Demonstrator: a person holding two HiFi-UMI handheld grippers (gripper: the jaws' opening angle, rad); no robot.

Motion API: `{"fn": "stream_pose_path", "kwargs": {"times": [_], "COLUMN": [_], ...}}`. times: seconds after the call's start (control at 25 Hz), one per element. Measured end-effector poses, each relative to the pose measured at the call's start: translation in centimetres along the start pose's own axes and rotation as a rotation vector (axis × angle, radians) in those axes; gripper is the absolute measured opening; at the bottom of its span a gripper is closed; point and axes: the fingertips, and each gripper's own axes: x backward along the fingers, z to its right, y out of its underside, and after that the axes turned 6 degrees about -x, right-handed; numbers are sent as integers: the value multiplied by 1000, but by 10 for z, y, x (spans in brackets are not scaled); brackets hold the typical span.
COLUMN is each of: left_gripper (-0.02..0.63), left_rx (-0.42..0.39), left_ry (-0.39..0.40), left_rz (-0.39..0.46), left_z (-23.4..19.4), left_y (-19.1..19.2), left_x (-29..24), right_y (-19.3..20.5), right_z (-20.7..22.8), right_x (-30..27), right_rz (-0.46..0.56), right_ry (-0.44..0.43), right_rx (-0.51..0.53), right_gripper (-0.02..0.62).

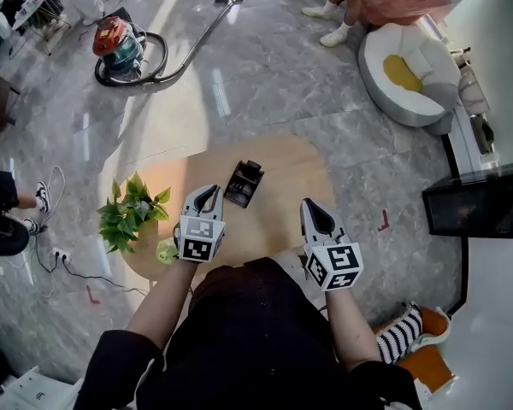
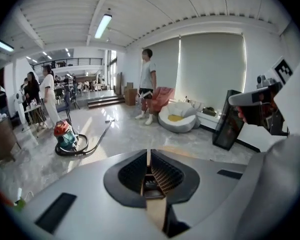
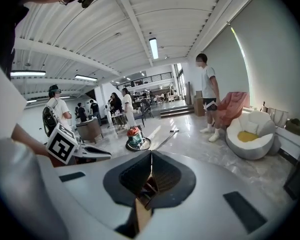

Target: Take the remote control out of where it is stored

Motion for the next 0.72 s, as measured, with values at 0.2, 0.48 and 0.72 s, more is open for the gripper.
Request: {"fn": "stream_pose_path", "kwargs": {"times": [0.2, 0.48, 0.72], "left_gripper": [9, 201, 270], "left_rx": [27, 95, 108], "left_ry": [47, 141, 142], "left_rz": [-111, -325, -469], "left_z": [20, 46, 48], "left_y": [28, 104, 165], "left_x": [-49, -115, -167], "right_y": [24, 67, 109], "right_z": [28, 67, 106], "right_x": [-7, -6, 4], "right_rz": [-64, -169, -249], "right_ry": [7, 42, 109], "right_rx": [-46, -98, -158], "right_gripper": [8, 8, 8]}}
